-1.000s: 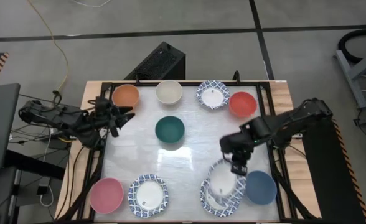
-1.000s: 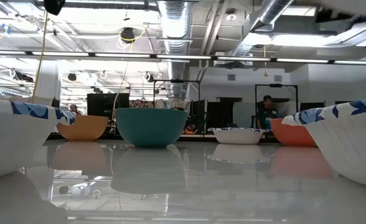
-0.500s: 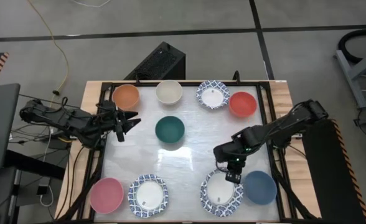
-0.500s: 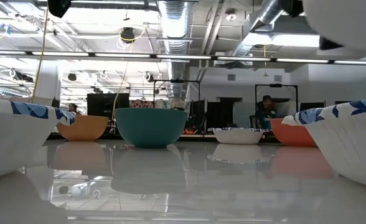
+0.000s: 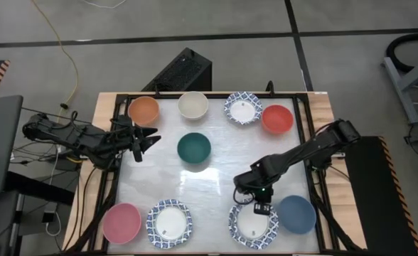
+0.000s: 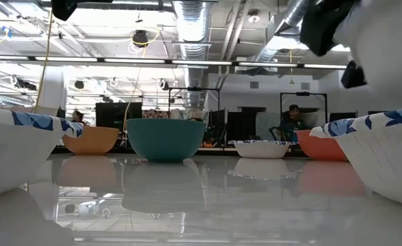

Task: Nest bowls inside each other
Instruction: Stack the middle right blue patterned bowl on top of the bottom right blue patterned bowl

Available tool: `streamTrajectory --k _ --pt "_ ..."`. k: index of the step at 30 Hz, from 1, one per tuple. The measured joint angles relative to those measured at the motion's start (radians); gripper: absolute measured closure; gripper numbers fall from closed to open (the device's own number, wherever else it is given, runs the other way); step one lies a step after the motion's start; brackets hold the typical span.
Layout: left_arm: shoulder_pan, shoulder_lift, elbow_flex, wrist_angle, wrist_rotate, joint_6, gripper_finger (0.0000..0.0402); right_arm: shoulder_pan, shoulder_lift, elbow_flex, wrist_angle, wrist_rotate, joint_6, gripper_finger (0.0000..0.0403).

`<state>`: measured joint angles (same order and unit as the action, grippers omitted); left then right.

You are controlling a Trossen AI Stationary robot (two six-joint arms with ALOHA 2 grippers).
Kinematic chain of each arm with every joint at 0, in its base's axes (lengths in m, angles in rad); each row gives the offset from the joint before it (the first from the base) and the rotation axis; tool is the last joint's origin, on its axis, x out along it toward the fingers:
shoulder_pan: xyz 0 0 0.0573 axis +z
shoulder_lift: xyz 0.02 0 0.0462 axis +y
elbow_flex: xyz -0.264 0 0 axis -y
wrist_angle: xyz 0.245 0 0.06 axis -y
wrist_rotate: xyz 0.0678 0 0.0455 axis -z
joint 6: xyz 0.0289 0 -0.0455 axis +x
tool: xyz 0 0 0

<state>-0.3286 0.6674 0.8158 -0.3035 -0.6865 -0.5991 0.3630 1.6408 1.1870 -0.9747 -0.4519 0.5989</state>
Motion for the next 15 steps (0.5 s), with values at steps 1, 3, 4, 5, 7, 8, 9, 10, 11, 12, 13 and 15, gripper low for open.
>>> streamTrajectory --k 1,3,4,5,7,8,9,10,11,12,13,15 --pt "0.0 0.0 0.0 0.0 0.0 0.0 0.0201 -0.001 0.007 0.0 0.003 0.001 -0.007 0.0394" --pt "0.0 0.0 0.0 0.0 0.0 0.0 0.0201 -0.002 0.02 0.0 0.013 0.002 -0.023 0.0394" --pt "0.0 0.0 0.0 0.0 0.0 0.0 0.0201 -0.002 0.028 0.0 0.017 0.002 -0.028 0.0394" --pt "0.0 0.0 0.0 0.0 0.0 0.0 0.0201 -0.002 0.033 0.0 0.019 0.004 -0.029 0.0393" --pt "0.0 0.0 0.0 0.001 0.0 0.0 0.0201 -0.004 0.036 0.0 0.022 0.008 -0.031 0.039" --pt "0.0 0.0 0.0 0.001 -0.001 0.0 0.0201 -0.004 0.036 0.0 0.026 0.008 -0.031 0.0386" --pt "0.0 0.0 0.0 0.001 -0.001 0.0 0.0201 -0.004 0.035 0.0 0.033 0.009 -0.031 0.0382" --pt "0.0 0.0 0.0 0.001 -0.001 0.0 0.0201 -0.004 0.035 0.0 0.04 0.009 -0.031 0.0377" --pt "0.0 0.0 0.0 0.001 -0.001 0.0 0.0201 -0.004 0.034 0.0 0.043 0.009 -0.031 0.0371" --pt "0.0 0.0 0.0 0.001 -0.001 0.0 0.0201 -0.004 0.034 0.0 0.043 0.01 -0.031 0.0365" --pt "0.0 0.0 0.0 0.001 -0.001 0.0 0.0201 -0.005 0.034 0.0 0.042 0.011 -0.029 0.0359" --pt "0.0 0.0 0.0 0.001 -0.001 0.0 0.0201 -0.005 0.033 0.0 0.043 0.01 -0.025 0.0346"
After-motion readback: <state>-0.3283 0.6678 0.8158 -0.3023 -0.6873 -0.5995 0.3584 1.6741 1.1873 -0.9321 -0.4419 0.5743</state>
